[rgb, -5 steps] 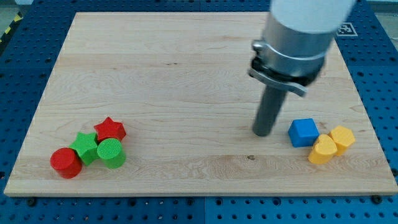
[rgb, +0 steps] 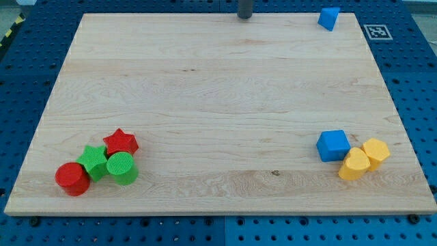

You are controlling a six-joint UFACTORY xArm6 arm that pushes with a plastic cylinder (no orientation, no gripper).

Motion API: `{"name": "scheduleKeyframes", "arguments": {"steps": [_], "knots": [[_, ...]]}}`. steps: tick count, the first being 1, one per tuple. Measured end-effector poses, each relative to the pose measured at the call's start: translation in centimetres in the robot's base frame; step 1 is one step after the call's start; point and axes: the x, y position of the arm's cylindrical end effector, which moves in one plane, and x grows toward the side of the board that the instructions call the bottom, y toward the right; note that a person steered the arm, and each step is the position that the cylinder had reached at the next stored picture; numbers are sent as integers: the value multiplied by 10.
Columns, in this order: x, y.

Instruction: Place the blue triangle close to the blue cube

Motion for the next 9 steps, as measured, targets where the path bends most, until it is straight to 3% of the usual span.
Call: {"name": "scheduleKeyframes", "arguments": {"steps": [2, 3, 4, 5, 6, 7, 9], "knots": [[14, 5], [85, 32], [150, 94], [176, 186], [176, 277], [164, 283], [39, 279]]}}
